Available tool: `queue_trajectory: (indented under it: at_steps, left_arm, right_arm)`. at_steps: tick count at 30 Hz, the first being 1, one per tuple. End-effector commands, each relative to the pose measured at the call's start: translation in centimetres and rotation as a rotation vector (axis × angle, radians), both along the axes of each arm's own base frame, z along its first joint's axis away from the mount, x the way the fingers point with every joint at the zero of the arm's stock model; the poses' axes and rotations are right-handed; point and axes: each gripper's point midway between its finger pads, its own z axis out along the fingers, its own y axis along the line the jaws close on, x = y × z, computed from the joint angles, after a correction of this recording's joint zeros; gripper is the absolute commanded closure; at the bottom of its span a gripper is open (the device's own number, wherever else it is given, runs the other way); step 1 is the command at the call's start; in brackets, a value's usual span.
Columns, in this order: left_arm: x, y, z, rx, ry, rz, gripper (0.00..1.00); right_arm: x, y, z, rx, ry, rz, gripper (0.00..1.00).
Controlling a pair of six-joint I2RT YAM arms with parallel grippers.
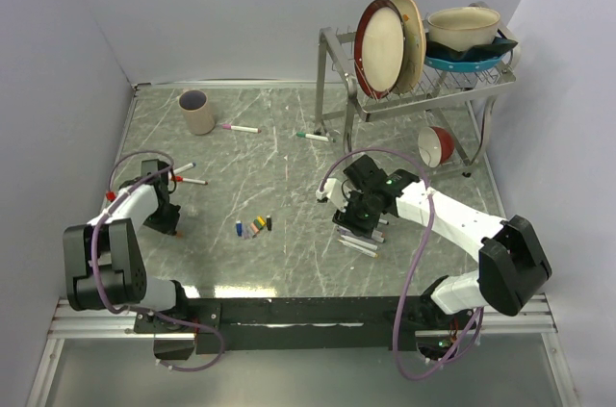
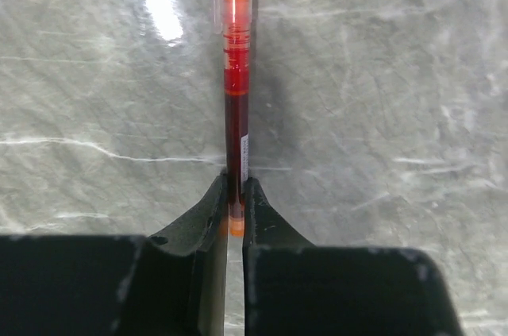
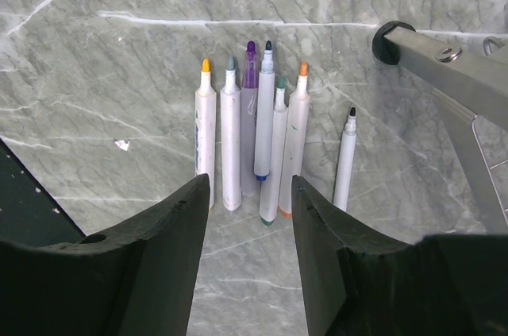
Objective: Open the pen caps
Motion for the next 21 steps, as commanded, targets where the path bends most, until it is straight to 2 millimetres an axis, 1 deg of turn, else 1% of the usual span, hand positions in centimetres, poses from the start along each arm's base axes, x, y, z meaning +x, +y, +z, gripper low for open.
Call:
queue_trajectory:
  at_steps: [1, 2, 4, 5, 6, 7, 8, 9, 10, 11, 12, 13, 14, 15, 16, 17, 18, 19, 20, 21]
  left_arm:
    - [2.4, -1.9, 0.6, -0.094, -0.148, -0.058, 0.99]
    - [2.8, -2.3, 1.6, -0.111, -0.200, -0.074, 0.99]
    - [3.3, -2.9, 2.7, -0.124, -0.265, -0.120, 0.99]
    - [4.5, -3.3, 4.6, -0.126, -0.372, -0.156, 0.99]
    - [5.2, -4.6, 5.7, -0.169, -0.439, -0.236, 0.99]
    - [5.3, -5.9, 6.1, -0.202, -0.492, -0.300, 0.99]
    - [7.2, -6.8, 9.5, -0.194, -0.674, -0.388, 0.99]
    - [7.2, -9.2, 11.0, -0.268, -0.761, -0.508, 0.99]
    - [6.6, -10.7, 11.1, -0.307, -0.812, -0.576, 0.99]
    - [6.7, -11.8, 13.4, -0.309, -0.928, -0.650, 0.99]
    - [7.1, -13.0, 16.0, -0.315, -1.065, -0.727, 0.99]
    - [6.0, -15.0, 16.2, -0.381, -1.120, -0.820, 0.99]
    - [5.4, -16.1, 17.3, -0.406, -1.183, -0.881, 0.99]
    - [4.9, -17.8, 19.9, -0.411, -1.312, -0.985, 0.99]
    - [3.8, -19.1, 19.6, -0.459, -1.327, -1.052, 0.99]
    - [3.2, -20.1, 20.1, -0.475, -1.356, -1.096, 0.99]
    - [2.2, -21.9, 21.3, -0.481, -1.420, -1.187, 0.99]
    - [1.9, -22.5, 21.2, -0.475, -1.436, -1.196, 0.99]
    - [1.5, -23.2, 21.6, -0.462, -1.467, -1.223, 0.99]
    - [0.4, -24.8, 22.0, -0.489, -1.495, -1.268, 0.99]
  right_arm:
    - [-0.2, 0.4, 1.3, 0.043, -0.029, 0.025, 0.47]
    - [-0.3, 0.5, 1.5, 0.051, -0.031, 0.029, 0.47]
    - [-0.4, 0.9, 2.0, 0.081, -0.033, 0.042, 0.47]
    - [-0.4, 1.1, 2.6, 0.103, -0.049, 0.051, 0.47]
    - [-0.6, 1.6, 3.1, 0.132, -0.054, 0.065, 0.47]
    - [-1.1, 2.3, 3.8, 0.180, -0.044, 0.090, 0.47]
    - [-1.3, 2.9, 5.0, 0.228, -0.069, 0.111, 0.47]
    - [-1.6, 3.4, 5.5, 0.259, -0.076, 0.127, 0.47]
    - [-1.8, 3.8, 6.2, 0.287, -0.086, 0.140, 0.47]
    - [-2.1, 4.5, 7.3, 0.344, -0.102, 0.164, 0.47]
    - [-2.3, 4.8, 7.8, 0.371, -0.111, 0.166, 0.46]
    - [-2.4, 5.2, 8.3, 0.395, -0.121, 0.171, 0.46]
    - [-2.1, 5.6, 9.7, 0.441, -0.171, 0.178, 0.46]
    - [-2.3, 5.7, 9.9, 0.462, -0.183, 0.177, 0.46]
    - [-2.5, 6.0, 10.6, 0.494, -0.208, 0.187, 0.45]
    - [-2.5, 6.3, 12.7, 0.563, -0.284, 0.206, 0.41]
    - [-3.0, 6.5, 13.0, 0.598, -0.287, 0.206, 0.40]
    - [-3.1, 6.6, 13.9, 0.630, -0.311, 0.211, 0.39]
    - [-3.2, 6.8, 14.6, 0.654, -0.319, 0.209, 0.38]
    - [-3.2, 7.2, 15.5, 0.679, -0.305, 0.196, 0.37]
